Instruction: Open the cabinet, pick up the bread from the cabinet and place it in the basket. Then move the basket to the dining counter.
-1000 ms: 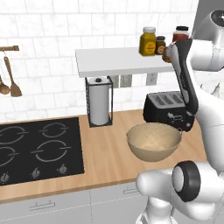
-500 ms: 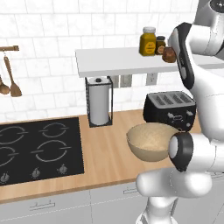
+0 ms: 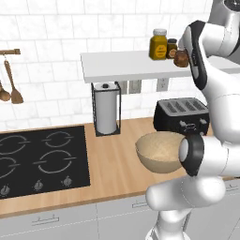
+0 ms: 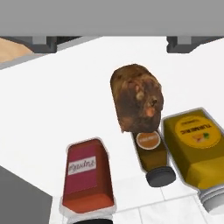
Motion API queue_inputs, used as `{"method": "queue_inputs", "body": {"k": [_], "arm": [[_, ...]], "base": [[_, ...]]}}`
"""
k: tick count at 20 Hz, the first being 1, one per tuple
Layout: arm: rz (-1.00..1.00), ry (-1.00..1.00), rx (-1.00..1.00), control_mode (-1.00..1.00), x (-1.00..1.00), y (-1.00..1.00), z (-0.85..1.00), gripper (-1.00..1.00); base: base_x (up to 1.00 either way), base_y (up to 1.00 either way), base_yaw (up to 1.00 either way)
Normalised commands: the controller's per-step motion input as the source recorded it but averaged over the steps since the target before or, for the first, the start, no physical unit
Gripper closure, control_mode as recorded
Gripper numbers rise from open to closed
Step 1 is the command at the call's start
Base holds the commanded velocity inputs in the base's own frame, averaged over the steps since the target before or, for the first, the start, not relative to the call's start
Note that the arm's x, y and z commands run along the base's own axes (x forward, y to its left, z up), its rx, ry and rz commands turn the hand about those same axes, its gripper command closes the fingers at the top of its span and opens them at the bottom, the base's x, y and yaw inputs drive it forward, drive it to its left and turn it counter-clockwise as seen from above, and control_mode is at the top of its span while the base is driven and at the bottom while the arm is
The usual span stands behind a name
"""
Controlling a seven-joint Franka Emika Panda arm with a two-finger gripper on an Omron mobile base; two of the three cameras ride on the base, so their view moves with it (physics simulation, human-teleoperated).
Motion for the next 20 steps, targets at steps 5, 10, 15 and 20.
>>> {"method": "queue_inputs", "body": {"k": [5,10,15,20], "arm": [[0.0,-0.01,0.03,-1.0,0.28,0.0,-0.36,-1.0],[0.0,0.0,0.0,-1.0,0.51,0.0,-0.01,-1.0],[0.0,0.0,0.0,-1.0,0.34,0.0,0.09,-1.0],[0.0,0.0,0.0,-1.0,0.19,0.0,0.0,-1.0]], "base": [[0.0,0.0,0.0],[0.0,0.0,0.0],[0.0,0.0,0.0],[0.0,0.0,0.0]]}}
